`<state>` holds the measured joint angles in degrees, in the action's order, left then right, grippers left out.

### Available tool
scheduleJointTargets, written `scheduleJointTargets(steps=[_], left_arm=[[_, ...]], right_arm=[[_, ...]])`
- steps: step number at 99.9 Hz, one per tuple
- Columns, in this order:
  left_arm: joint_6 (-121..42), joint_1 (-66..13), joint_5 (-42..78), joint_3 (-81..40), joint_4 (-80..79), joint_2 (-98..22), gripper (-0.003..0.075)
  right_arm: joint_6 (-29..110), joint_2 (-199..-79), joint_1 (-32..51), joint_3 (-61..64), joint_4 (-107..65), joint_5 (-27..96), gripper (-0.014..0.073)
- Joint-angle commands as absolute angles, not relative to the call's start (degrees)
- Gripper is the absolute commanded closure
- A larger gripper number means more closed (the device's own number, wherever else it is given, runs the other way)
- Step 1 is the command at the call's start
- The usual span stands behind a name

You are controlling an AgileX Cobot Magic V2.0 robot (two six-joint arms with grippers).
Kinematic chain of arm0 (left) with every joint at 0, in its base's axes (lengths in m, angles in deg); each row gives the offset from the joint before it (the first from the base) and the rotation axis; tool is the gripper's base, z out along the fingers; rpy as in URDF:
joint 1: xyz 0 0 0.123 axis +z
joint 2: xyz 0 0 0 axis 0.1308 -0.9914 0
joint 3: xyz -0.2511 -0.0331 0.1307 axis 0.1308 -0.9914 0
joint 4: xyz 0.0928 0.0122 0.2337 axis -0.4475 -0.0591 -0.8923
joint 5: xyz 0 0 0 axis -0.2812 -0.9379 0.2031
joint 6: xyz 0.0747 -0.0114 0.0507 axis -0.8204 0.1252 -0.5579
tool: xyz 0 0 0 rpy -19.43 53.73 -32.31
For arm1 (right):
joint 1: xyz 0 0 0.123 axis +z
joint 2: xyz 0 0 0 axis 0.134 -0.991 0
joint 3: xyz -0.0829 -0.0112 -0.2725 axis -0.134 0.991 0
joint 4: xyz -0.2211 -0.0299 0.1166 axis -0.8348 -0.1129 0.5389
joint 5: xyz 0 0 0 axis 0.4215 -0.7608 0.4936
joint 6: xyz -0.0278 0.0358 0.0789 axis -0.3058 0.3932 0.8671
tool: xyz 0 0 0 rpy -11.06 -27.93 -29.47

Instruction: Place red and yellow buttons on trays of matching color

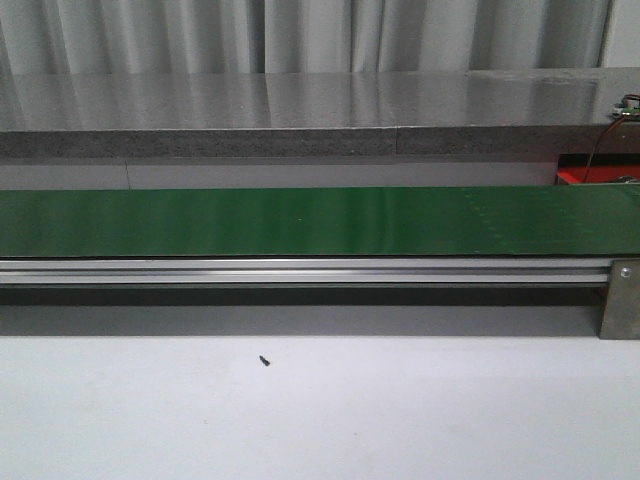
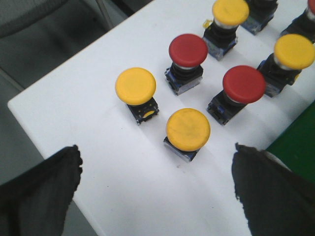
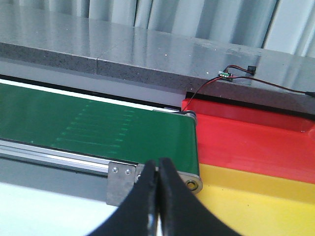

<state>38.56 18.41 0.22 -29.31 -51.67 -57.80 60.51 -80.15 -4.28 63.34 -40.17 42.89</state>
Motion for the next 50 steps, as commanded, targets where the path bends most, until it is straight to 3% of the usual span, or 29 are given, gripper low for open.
scheduleJointTargets(steps=[1,50], left_arm=[[38.4,18.6,3.4,-25.8,-51.8,-60.3,0.0139],[35.5,18.4,5.2,-21.6,-48.9,-71.9,0.0153]], right_arm=[[60.6,-79.3,-4.2,62.3,-40.5,47.3,0.0678],[60.6,-79.3,-4.2,62.3,-40.5,47.3,0.0678]])
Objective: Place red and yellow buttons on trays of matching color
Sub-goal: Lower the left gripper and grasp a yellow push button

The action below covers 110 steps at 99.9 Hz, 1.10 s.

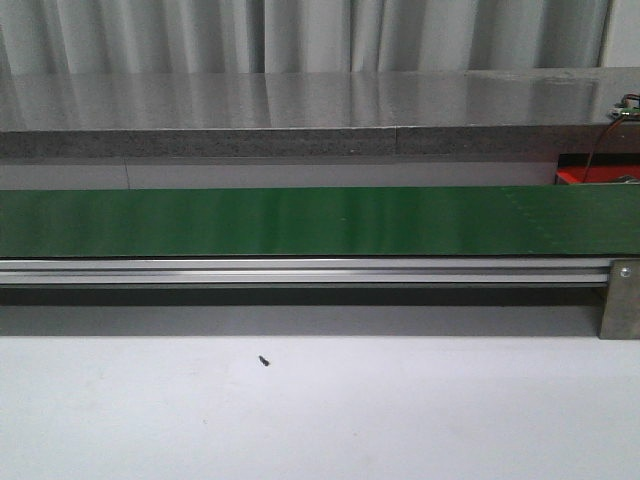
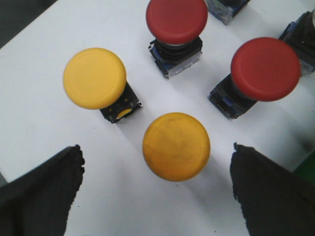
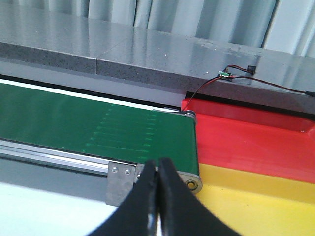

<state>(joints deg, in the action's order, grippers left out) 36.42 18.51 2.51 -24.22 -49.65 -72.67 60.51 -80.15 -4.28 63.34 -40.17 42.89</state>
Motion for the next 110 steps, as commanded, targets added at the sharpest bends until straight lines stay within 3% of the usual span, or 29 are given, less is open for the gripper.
scheduleJointTargets(steps=[1,90,99,110], left_arm=[[35.1,18.4,5.2,-21.4,-48.5,-72.2,0.0154],[29.4,18.4,7.6,-18.5,-42.9,-78.7,0.0157],[29.4,18.4,8.3,-18.5,-42.9,-78.7,0.0196],[29.4,18.4,9.0,-18.5,-43.0,-78.7,0.0306]], right_arm=[[60.6,-79.3,-4.2,62.3,-40.5,47.3,0.0678],[60.6,-79.3,-4.2,62.3,-40.5,47.3,0.0678],[60.6,-79.3,-4.2,62.3,-40.5,47.3,0.0678],[60.6,-79.3,-4.2,62.3,-40.5,47.3,0.0678]])
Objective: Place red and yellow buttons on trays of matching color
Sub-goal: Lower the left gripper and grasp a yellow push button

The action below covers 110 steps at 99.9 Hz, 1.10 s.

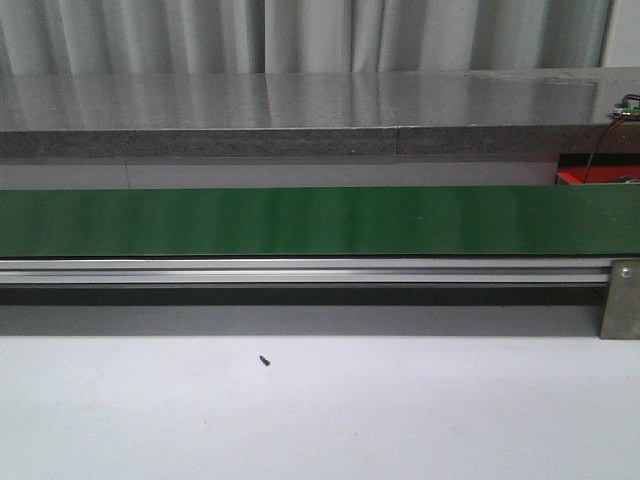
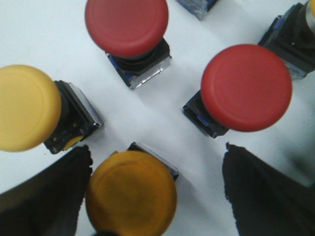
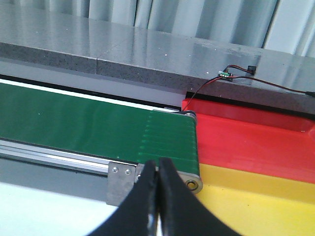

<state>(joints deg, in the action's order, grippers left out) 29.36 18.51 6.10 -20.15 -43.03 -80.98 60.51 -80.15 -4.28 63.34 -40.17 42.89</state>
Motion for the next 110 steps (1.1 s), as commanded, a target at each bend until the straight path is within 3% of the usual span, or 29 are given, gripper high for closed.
scheduleJointTargets(steps=[1,25,44,73,110], left_arm=[[29.4,18.4,9.0,-18.5,-43.1,-78.7,0.0314],[29.4,18.4,9.4,-18.5,-44.1,-78.7,0.0521],[29.4,18.4,8.5,-18.5,-44.2,-77.3,0.0617],[29.4,17.8,5.3,-18.5,-43.0,-67.4,0.0628],[26.3,7.8,3.1,-16.0,-42.9,-60.4,0.0629]], right_arm=[[60.6,-79.3,-4.2,62.3,-40.5,47.3,0.0678],[60.6,-79.3,-4.2,62.3,-40.5,47.3,0.0678],[60.6,-79.3,-4.2,62.3,-40.5,47.3,0.0678],[60.6,-79.3,-4.2,62.3,-40.5,47.3,0.0678],[60.6,-79.3,-4.2,62.3,-40.5,47.3,0.0678]])
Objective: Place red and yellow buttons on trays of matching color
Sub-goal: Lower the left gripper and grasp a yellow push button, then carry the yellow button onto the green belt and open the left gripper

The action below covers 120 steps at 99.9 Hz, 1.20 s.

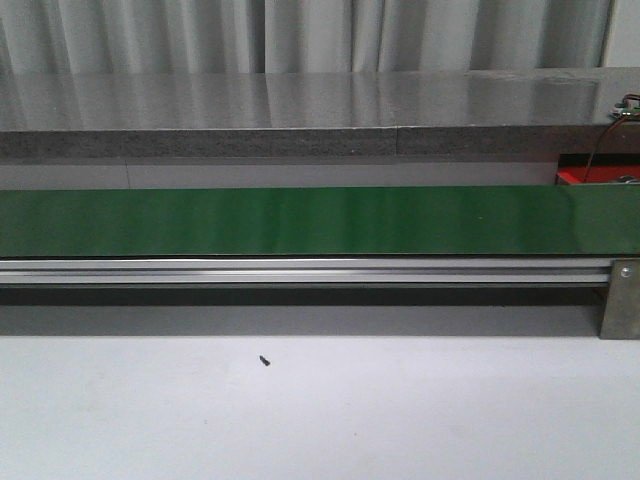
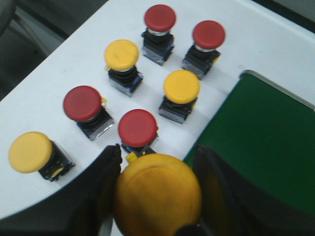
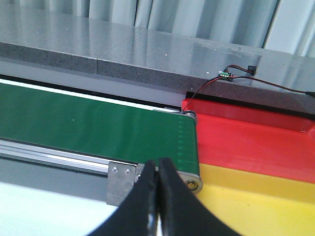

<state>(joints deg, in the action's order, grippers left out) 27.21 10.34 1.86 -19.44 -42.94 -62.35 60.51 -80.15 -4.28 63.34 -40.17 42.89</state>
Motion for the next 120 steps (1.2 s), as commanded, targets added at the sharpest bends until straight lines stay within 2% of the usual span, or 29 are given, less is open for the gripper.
scheduleJointTargets(steps=[1,50,96,106,113,120], left_arm=[[26.3,7.4,2.9,-15.8,-42.9,-60.6,0.0629],[25.0,-0.5,-1.6,-5.5,-42.5,-68.3,0.0629],[24.1,-1.0,-0.6,-5.5,-39.0,-76.1,0.0619],[20.1,-1.0,-0.4,-5.5,-35.4,-77.0,0.0536],[17.0,-1.0,-0.3,-5.5,-32.5,-77.5,0.0408],[15.4,-1.0,-0.1,-5.5,-30.5,-77.5,0.0243]], right_arm=[[60.6,-79.3,-4.2,62.3,-40.5,47.3,0.0678],[60.6,-79.3,-4.2,62.3,-40.5,47.3,0.0678],[60.6,-79.3,-4.2,62.3,-40.5,47.3,0.0678],[60.6,-79.3,-4.2,62.3,-40.5,47.3,0.0678],[60.6,-79.3,-4.2,62.3,-40.5,47.3,0.0678],[60.6,-79.3,-4.2,62.3,-40.5,47.3,0.0678]])
